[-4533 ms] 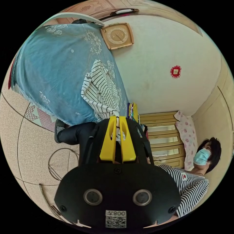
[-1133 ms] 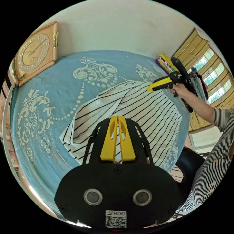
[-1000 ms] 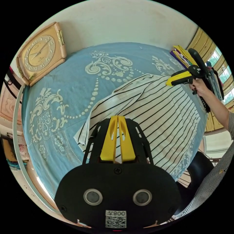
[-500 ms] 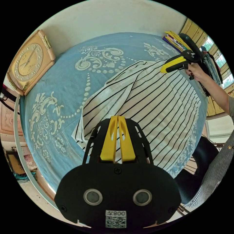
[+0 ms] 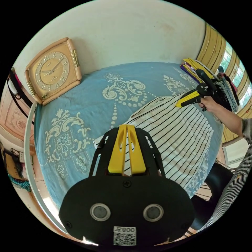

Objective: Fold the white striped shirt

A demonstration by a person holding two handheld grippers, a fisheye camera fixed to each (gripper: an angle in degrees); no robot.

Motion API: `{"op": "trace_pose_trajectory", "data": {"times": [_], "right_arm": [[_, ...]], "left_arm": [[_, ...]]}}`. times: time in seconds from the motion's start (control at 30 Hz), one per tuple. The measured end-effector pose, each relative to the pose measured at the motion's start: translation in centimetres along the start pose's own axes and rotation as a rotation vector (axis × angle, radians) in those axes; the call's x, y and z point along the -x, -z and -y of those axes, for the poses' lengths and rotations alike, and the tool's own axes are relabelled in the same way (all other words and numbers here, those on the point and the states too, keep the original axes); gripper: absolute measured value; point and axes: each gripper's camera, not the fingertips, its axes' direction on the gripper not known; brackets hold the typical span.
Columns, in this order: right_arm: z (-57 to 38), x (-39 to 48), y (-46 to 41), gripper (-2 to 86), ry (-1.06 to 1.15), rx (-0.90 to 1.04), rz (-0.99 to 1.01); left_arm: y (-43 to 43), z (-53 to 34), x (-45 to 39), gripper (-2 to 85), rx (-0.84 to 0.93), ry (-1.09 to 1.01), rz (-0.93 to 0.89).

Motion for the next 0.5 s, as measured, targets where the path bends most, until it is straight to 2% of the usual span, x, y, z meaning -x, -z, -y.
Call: {"op": "trace_pose_trajectory", "data": {"times": [0.07, 0.17, 0.2, 0.23, 0.3, 0.5], "right_arm": [[-0.3, -0.1, 0.5, 0.1, -0.006, -0.018, 0.017], [-1.0, -0.2, 1.7, 0.1, -0.015, -0.06, 0.012], [-1.3, -0.4, 2.0, 0.1, -0.024, -0.068, -0.011], [-1.4, -0.7, 1.9, 0.1, -0.035, -0.061, -0.029], [-1.6, -2.1, 0.7, 0.0, -0.082, -0.005, -0.077], [-3.6, -4.0, 0.6, 0.0, -0.161, -0.064, 0.038]], "left_arm": [[-0.8, -1.4, -0.7, 0.1, 0.03, -0.039, -0.037], [-3.9, -2.2, 0.9, 0.1, 0.197, 0.007, 0.101], [-4.4, -2.4, 1.4, 0.1, 0.214, 0.011, 0.076], [-4.0, -2.9, 2.7, 0.1, 0.157, 0.069, 0.016], [-4.0, -3.5, 4.1, 0.1, 0.156, 0.164, -0.063], [-3.6, -5.4, 3.6, 0.2, 0.122, 0.154, 0.093]]}}
